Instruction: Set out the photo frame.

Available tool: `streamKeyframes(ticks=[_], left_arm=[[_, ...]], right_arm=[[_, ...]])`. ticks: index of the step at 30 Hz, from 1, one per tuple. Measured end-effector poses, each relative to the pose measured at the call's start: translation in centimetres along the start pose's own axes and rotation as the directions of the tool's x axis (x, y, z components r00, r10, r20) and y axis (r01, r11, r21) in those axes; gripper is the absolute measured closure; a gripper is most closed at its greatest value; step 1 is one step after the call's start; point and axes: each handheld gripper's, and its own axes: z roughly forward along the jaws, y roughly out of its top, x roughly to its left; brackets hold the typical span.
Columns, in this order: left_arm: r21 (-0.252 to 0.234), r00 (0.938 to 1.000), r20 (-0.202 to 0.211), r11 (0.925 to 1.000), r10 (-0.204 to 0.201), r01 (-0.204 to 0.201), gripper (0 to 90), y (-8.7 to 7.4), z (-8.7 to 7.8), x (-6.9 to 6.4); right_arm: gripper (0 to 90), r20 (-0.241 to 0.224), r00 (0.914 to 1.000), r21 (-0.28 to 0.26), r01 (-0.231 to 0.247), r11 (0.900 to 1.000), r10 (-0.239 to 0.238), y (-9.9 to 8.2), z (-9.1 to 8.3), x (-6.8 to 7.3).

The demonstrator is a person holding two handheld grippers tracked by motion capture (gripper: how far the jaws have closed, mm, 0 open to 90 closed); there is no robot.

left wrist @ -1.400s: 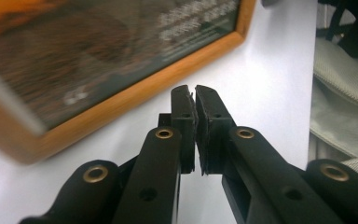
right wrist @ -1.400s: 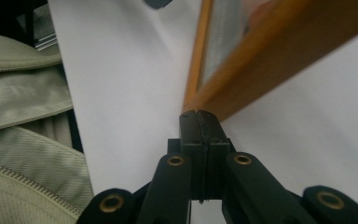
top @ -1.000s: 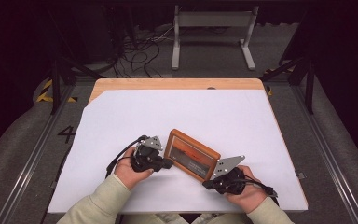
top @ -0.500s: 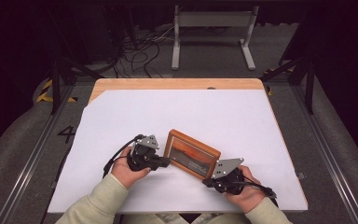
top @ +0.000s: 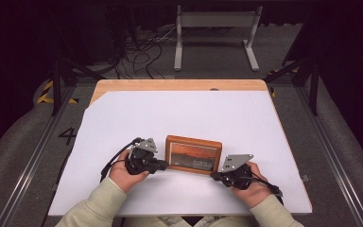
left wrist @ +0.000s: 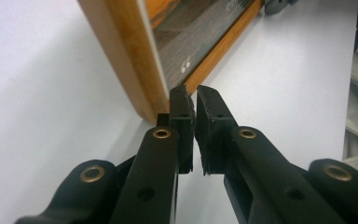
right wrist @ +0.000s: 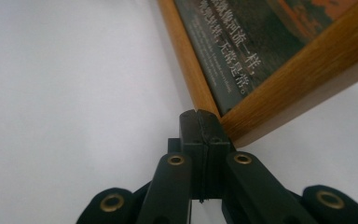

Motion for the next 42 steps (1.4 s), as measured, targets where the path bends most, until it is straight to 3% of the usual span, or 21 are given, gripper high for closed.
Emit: streamKeyframes(ticks=[12,15,20,25,34,37,42], left_arm=[[-0.002,0.9998,-0.021,1.0000,-0.001,0.001,84.2,-0.4,-0.3,0.1],[-0.013,0.9998,-0.022,0.9999,-0.002,0.002,82.2,-0.5,-0.6,0.1],[-0.061,0.9994,-0.035,0.9981,0.008,-0.010,76.3,-0.7,-1.8,-0.1],[-0.106,0.9986,-0.052,0.9942,0.007,-0.013,71.6,-0.8,-2.9,-0.1],[-0.185,0.9929,-0.113,0.9826,-0.036,0.015,63.1,-1.3,-4.7,1.1],[-0.194,0.9910,-0.119,0.9803,-0.061,0.037,61.6,-1.7,-5.1,1.7],[-0.214,0.9846,-0.156,0.9760,-0.078,0.043,59.5,-2.2,-5.8,2.6]], right_arm=[[90.0,0.053,0.9984,-0.002,-0.019,0.9998,0.019,-0.1,-0.3,-0.6],[90.0,0.026,0.9995,-0.015,-0.020,0.9997,0.021,0.2,-0.8,-0.4],[90.0,0.033,0.9989,-0.056,-0.031,0.9979,0.033,0.7,-3.0,-0.8],[82.2,0.058,0.9965,-0.109,-0.054,0.9926,0.061,0.9,-4.6,-1.5],[68.7,0.101,0.9859,-0.200,-0.111,0.9735,0.133,0.9,-7.1,-3.2],[61.2,0.133,0.9764,-0.235,-0.136,0.9625,0.170,0.6,-7.8,-4.2],[57.3,0.165,0.9599,-0.275,-0.176,0.9453,0.227,0.2,-8.6,-5.8]])
